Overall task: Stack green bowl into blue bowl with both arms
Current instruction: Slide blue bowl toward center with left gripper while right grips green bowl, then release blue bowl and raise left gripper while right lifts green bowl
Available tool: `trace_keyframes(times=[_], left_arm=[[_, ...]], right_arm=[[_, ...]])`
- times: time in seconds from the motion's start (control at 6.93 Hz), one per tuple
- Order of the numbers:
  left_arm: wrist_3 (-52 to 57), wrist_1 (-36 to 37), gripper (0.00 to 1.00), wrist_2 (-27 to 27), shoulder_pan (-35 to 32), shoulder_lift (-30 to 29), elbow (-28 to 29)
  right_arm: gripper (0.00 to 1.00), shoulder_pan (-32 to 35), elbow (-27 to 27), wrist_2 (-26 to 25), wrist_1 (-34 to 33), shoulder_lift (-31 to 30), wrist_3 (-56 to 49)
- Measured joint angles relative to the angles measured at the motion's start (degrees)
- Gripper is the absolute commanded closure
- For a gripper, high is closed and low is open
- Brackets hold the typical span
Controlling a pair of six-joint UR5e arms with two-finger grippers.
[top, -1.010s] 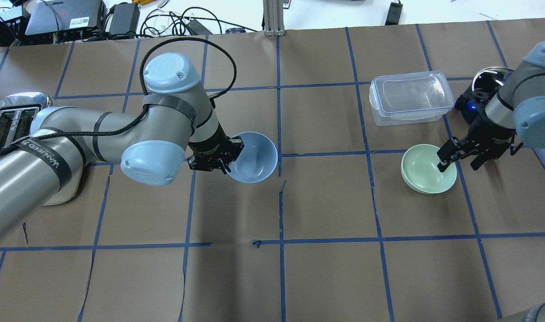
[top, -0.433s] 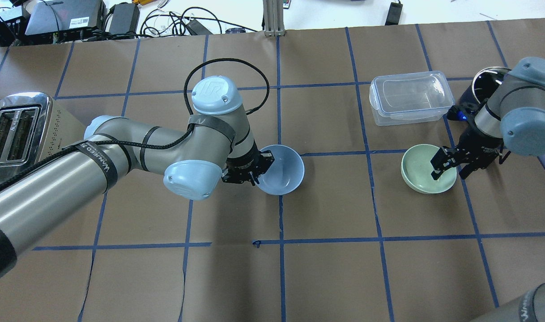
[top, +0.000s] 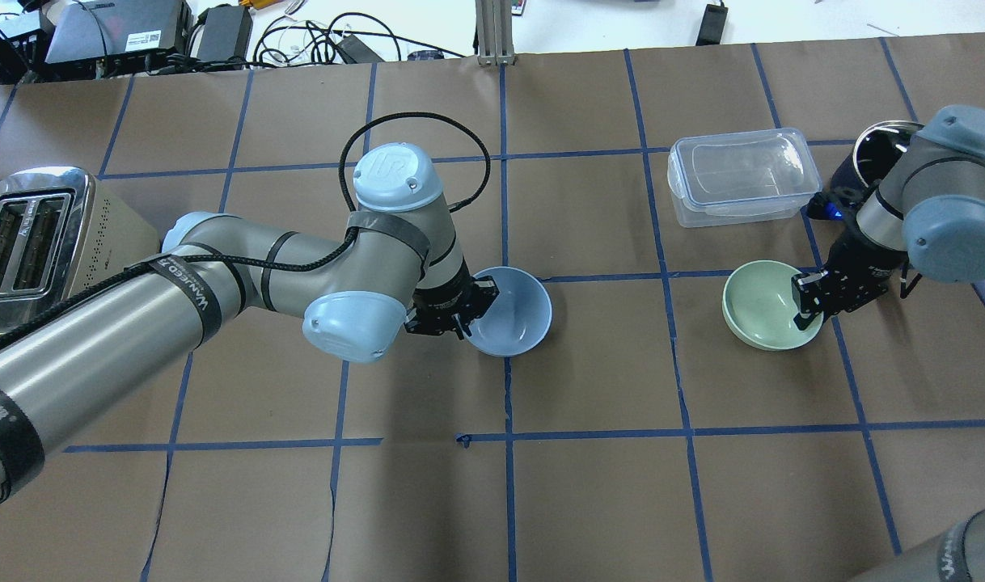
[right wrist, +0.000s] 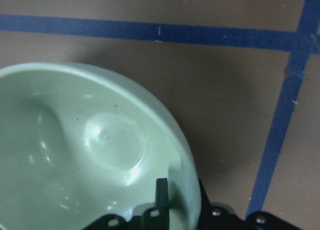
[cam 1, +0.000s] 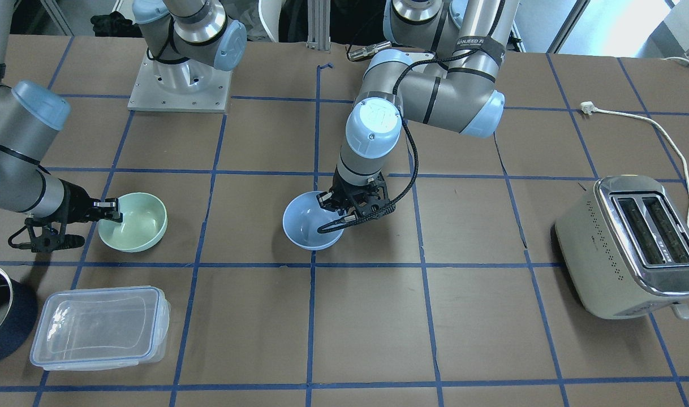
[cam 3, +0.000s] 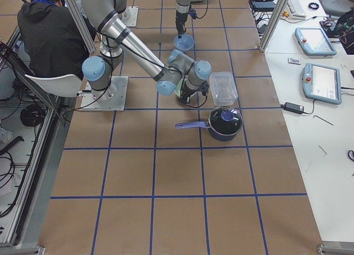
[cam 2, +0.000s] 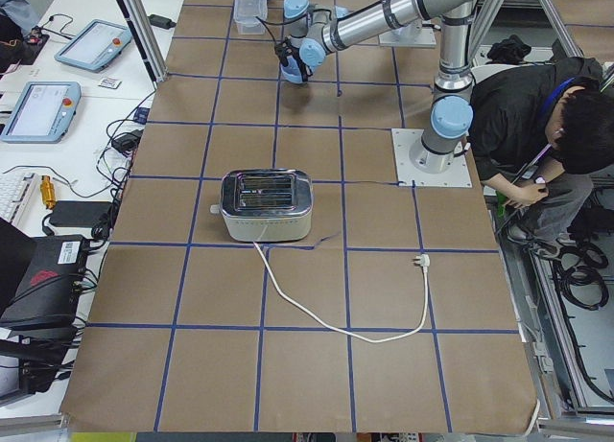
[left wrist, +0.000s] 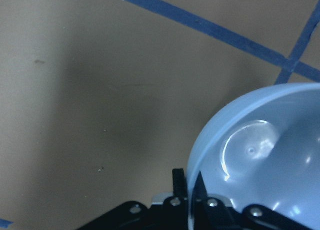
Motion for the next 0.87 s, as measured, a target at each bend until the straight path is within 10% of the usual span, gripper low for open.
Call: trace_keyframes(times=[0.43, 0.87], left_arm=[[-0.08, 0.02, 0.22, -2.64, 0.08, 0.29, 0.34], [7.8, -2.21, 0.07, -0.27, 5.1, 4.02, 3.27]], right_arm=[[1.0, -0.07, -2.16, -0.35, 3.12, -2.84, 2.2], [1.0, 0.27, -11.79, 1.98, 16.29, -4.73, 3.5]])
